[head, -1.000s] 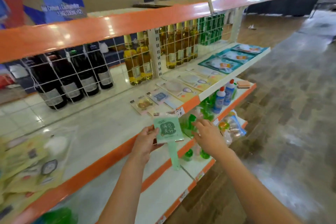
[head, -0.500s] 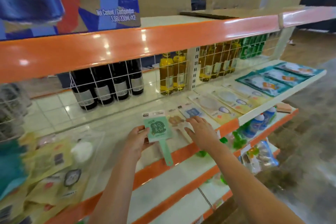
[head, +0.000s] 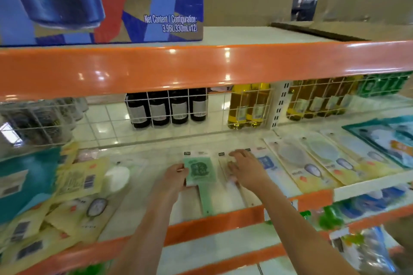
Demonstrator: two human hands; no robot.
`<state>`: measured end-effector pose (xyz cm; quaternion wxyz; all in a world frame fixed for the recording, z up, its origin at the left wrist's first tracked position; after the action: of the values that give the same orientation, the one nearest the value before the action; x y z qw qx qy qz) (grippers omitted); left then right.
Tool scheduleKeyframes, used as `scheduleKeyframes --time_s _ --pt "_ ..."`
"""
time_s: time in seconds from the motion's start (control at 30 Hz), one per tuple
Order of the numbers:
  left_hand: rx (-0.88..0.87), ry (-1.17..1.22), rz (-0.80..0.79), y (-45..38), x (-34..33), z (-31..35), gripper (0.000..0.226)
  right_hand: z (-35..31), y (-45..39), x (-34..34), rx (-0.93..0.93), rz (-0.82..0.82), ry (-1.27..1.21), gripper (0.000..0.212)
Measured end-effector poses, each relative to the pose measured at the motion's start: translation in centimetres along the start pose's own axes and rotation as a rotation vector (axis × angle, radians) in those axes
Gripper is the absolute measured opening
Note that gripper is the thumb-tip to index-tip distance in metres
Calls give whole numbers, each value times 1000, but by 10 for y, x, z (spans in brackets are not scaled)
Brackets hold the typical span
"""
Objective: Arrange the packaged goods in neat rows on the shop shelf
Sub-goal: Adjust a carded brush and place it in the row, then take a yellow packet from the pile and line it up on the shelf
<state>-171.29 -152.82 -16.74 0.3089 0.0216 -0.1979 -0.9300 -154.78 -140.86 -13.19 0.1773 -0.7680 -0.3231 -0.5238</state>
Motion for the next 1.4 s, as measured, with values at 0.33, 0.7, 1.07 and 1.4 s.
scheduleKeyframes --time_s 0.33,0.7,1.07,1.4 --pt "-102 -456 239 6 -14 6 18 15 -17 4 117 -35 -1 41" --pt "-67 -744 325 10 -15 4 24 11 -22 1 202 -62 30 40" --pt "-62 -846 388 27 9 6 36 -39 -39 -10 414 -150 119 38" --pt "93 -1124 565 96 85 -11 39 -151 -24 -67 691 -233 155 41"
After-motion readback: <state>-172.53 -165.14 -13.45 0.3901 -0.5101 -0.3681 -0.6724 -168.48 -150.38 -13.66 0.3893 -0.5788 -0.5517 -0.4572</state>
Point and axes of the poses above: each hand's wrist, its own y-axis away from the middle knuckle, its own x-axis out of the back of the hand, z = x × y, the point moved 4 cm from there along -y, towards the middle knuckle, and after that the axes turned 6 degrees about -z, right-handed, at the moved point
